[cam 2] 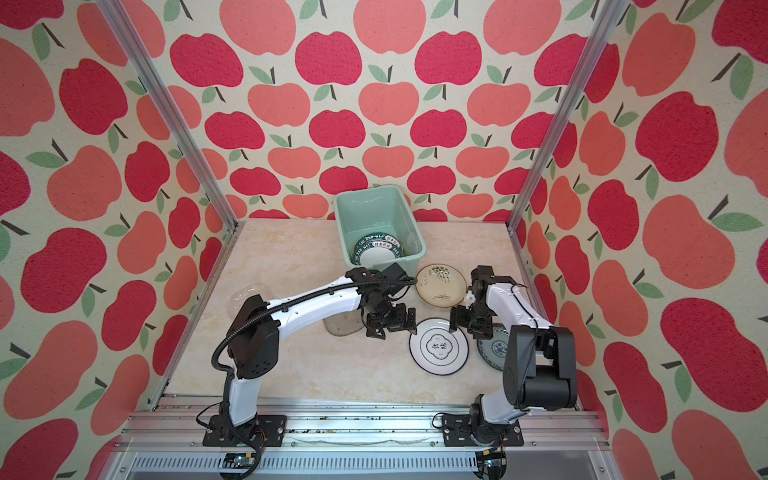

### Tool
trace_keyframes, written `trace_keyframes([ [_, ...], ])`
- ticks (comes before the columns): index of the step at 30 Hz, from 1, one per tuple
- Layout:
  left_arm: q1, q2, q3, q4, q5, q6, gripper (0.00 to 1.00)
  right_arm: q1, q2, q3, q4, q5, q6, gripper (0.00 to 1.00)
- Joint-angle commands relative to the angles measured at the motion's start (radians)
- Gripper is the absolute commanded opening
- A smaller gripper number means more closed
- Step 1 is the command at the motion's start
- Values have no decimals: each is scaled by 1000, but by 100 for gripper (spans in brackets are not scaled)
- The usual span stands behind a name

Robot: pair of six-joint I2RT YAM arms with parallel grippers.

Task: Place the plates into the plastic bin on the countertop
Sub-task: 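Move both grippers toward the white dark-rimmed plate on the table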

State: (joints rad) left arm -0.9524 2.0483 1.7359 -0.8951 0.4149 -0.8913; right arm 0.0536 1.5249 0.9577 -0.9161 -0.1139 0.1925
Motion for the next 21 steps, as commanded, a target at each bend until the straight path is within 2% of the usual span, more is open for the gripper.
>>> trace_keyframes([
  [1, 20, 33, 22, -44, 46, 16, 98, -3, 24, -20, 20, -42, 12, 78],
  [9, 40, 50, -41, 70, 97, -24, 96, -3, 78, -35, 30, -40, 14, 78],
  [16, 43, 73, -62, 122, 111, -41, 95, -2, 106, -33, 25, -86, 1, 77],
  [21, 45, 76, -92, 180, 130, -47, 94, 0, 98, -62, 38, -162, -10, 75],
])
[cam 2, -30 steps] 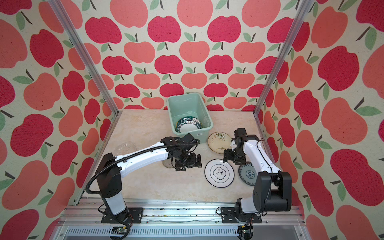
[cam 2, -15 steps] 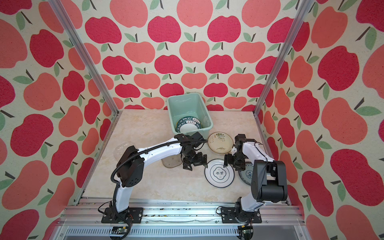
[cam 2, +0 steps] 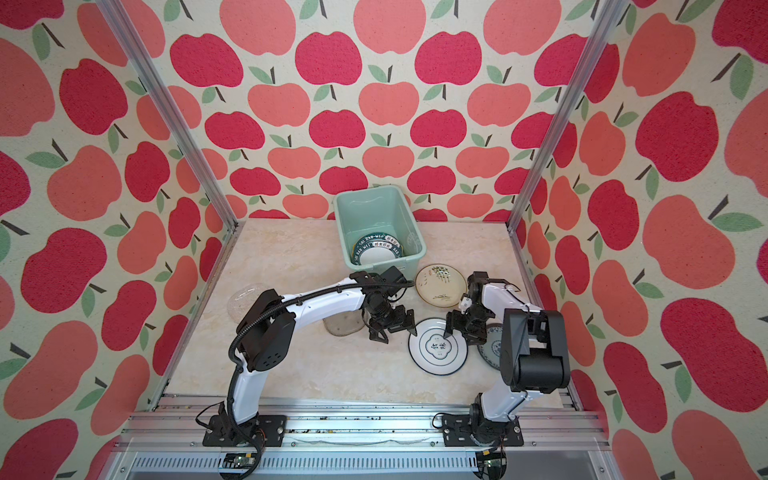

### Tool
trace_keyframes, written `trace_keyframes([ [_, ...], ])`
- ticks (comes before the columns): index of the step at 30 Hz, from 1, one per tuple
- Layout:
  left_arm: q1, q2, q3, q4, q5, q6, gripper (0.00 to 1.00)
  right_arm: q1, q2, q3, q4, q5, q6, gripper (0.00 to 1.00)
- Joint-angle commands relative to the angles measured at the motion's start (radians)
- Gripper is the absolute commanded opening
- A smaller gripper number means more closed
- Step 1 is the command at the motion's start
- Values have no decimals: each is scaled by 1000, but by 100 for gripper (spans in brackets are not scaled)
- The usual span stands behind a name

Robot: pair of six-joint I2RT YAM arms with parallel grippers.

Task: Place the plates into the plastic bin on the countertop
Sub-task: 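Move both grippers toward the white dark-rimmed plate on the table, then lift the white plate upright with the left gripper while the right gripper grasps its rim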

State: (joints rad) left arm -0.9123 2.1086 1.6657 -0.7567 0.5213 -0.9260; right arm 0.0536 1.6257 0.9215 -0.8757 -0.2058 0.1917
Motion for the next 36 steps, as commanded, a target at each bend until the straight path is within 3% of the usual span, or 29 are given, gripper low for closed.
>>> trace_keyframes([
  [1, 6, 15, -30, 55, 26, -17, 94, 0, -5, -34, 4, -86, -9, 75],
  [8, 18, -7, -116, 165, 51, -62, 91, 19, -30, -66, 28, -171, -8, 72],
  [22, 32, -31, -246, 371, 108, -141, 77, 45, -36, -72, 48, -321, -3, 66],
  [36, 35, -39, -259, 398, 116, -143, 76, 69, -149, -40, 25, -444, 2, 58],
])
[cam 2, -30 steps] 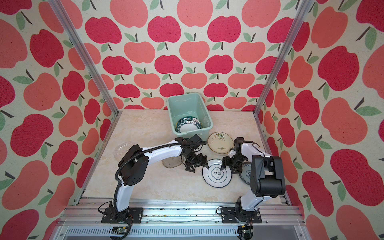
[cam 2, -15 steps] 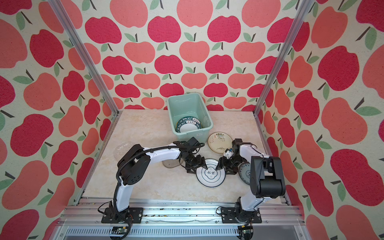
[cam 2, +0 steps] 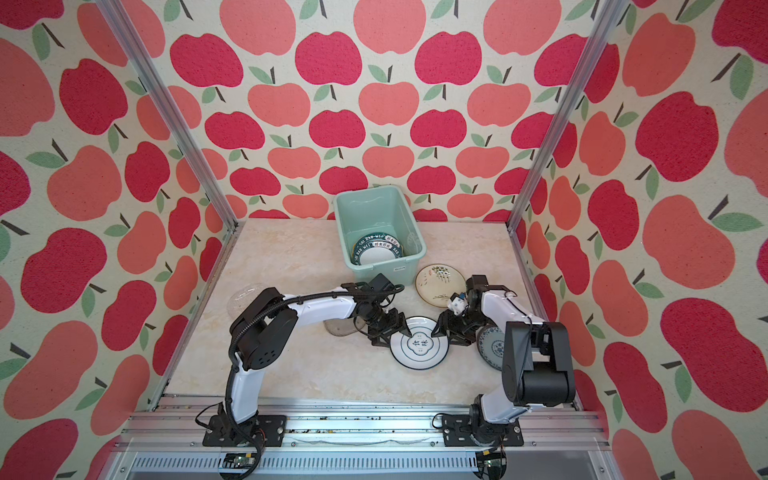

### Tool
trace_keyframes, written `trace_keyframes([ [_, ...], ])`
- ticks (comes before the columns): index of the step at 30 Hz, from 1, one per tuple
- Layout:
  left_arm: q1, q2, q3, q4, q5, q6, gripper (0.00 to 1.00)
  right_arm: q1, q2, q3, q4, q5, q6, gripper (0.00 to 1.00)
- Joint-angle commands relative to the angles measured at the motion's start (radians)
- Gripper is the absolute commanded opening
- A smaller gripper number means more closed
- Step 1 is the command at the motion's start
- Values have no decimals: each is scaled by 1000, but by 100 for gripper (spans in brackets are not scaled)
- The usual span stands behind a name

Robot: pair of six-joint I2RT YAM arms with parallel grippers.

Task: Place the plates into the plastic bin on the countertop
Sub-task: 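Lift the white plate upright with the left gripper while the right gripper grasps its rim, then carry the upright white plate into the bin with the right gripper while the left withdraws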

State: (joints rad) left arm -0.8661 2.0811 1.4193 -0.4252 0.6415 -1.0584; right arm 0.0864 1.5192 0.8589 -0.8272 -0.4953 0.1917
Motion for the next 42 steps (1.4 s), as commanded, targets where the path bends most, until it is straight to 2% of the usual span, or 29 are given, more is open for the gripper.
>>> trace_keyframes([
  [1, -11, -13, -12, 66, -5, -10, 76, 39, -54, 23, -25, -157, 5, 58],
  [4, -12, -13, -12, 66, -5, -9, 76, 41, -75, 22, -29, -158, 9, 54],
  [18, -13, -41, -15, 56, -27, 3, 76, 39, -95, 41, -73, -96, 46, 13],
  [22, -11, -90, -10, 29, -60, 26, 76, 20, -118, 72, -127, -79, 61, 6],
  [30, -8, -289, 15, -103, -162, 72, 78, -22, -231, 196, -277, -43, 64, 1],
  [36, 10, -486, 47, -219, -278, 159, 79, -25, -289, 378, -379, -50, 72, 0],
  [39, 55, -585, 69, -273, -301, 207, 78, -24, -277, 516, -417, -58, 97, 0],
  [42, 143, -692, 63, -285, -285, 250, 79, -19, -230, 671, -433, -74, 143, 0],
])
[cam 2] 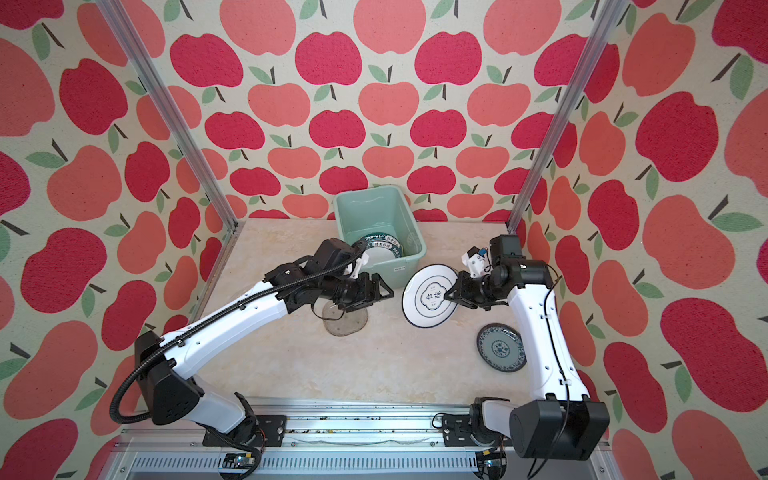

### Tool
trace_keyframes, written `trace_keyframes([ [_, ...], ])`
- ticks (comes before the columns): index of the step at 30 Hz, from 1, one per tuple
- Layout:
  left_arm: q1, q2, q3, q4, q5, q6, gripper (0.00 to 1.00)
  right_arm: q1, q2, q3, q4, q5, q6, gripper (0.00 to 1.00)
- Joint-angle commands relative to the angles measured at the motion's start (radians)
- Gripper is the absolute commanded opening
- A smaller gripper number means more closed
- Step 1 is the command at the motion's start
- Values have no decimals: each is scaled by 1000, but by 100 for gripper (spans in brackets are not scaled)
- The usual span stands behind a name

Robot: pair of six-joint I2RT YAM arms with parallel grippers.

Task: Place the plates into the plastic bin on the countertop
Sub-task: 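Carry the upright white plate into the bin with the right gripper while the left withdraws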

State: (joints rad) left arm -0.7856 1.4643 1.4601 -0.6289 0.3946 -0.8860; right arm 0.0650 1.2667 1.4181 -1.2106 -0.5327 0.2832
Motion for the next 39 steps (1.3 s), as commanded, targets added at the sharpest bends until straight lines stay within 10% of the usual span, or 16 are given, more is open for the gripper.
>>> trace_keyframes([
  [1, 102, -108, 18, -85, -30, 88, 79, 9, 42, 162, -46, -36, 73, 0],
  [13, 580, -284, -79, -34, 178, 129, 83, 156, 355, 517, 211, 96, 380, 0],
  [27, 649, -150, -114, 160, 221, 106, 91, 294, 992, 1238, 89, 272, 303, 0],
  [39, 663, -58, -106, 167, 237, 131, 91, 357, 1145, 1187, 193, 299, 229, 0],
])
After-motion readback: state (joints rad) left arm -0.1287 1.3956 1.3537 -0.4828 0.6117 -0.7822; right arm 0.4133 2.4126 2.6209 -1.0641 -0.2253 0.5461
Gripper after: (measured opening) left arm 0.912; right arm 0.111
